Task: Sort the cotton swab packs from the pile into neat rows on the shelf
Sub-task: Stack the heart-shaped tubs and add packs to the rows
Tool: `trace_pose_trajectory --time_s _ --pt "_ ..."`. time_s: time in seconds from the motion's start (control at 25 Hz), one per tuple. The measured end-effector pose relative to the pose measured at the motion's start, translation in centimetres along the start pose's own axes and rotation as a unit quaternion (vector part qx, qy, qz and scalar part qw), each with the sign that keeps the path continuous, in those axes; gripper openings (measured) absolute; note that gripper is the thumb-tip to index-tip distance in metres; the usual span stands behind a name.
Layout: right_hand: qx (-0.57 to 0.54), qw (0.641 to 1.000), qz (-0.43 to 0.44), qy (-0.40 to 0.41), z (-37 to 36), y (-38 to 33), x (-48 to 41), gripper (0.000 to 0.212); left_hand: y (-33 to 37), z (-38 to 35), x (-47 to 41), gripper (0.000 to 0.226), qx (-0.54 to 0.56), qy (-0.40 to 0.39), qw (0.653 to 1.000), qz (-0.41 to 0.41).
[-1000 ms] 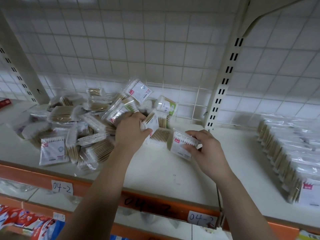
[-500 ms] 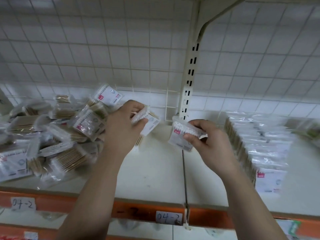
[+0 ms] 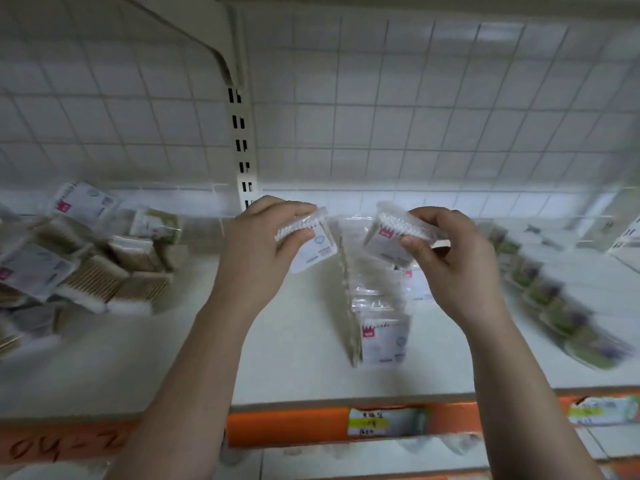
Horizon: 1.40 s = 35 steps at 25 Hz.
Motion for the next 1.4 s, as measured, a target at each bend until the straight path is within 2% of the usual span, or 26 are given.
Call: trace_pose_trajectory --time_s 0.12,0.28,0.64,0.8,1.0,1.4 --pt "0.056 0.998 -0.007 0.029 3.5 3.2 -0.8 0.023 2.5 -2.6 -0.1 0.027 -0.004 0.003 1.0 -0.001" --pt "0.12 0.992 -0.027 -0.006 5.0 7.7 -1.2 0.028 4.6 -4.7 -0.2 0.029 -0.023 0.016 1.0 0.005" --pt "0.058 0.987 -0.019 -0.15 3.1 12.1 -0.2 0.033 7.2 -7.1 0.5 0.027 -0.078 0.02 0.997 0.018" --pt "0.029 0.989 -0.022 -0.144 3.0 12.7 0.1 0.036 7.5 -7.5 0.7 0.027 -0.099 0.024 0.995 0.023" --pt "0.051 0.989 -0.024 -0.135 2.5 13.1 -0.5 0.035 8.6 -7.5 0.8 0.029 -0.111 0.034 0.993 0.007" --pt "0.023 0.991 -0.065 -0.113 3.6 13.9 -0.6 0.028 11.1 -9.2 0.7 0.032 -0.04 0.02 0.999 0.011"
Point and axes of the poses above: each hand's wrist, its own x-axis away from the middle knuckle, its own z-axis out of the back of the hand, y = z × x, the point moved 1 cm from there along -x, towards the middle knuckle, and after that the axes turned 4 degrees about -z, right-handed, at the moved point
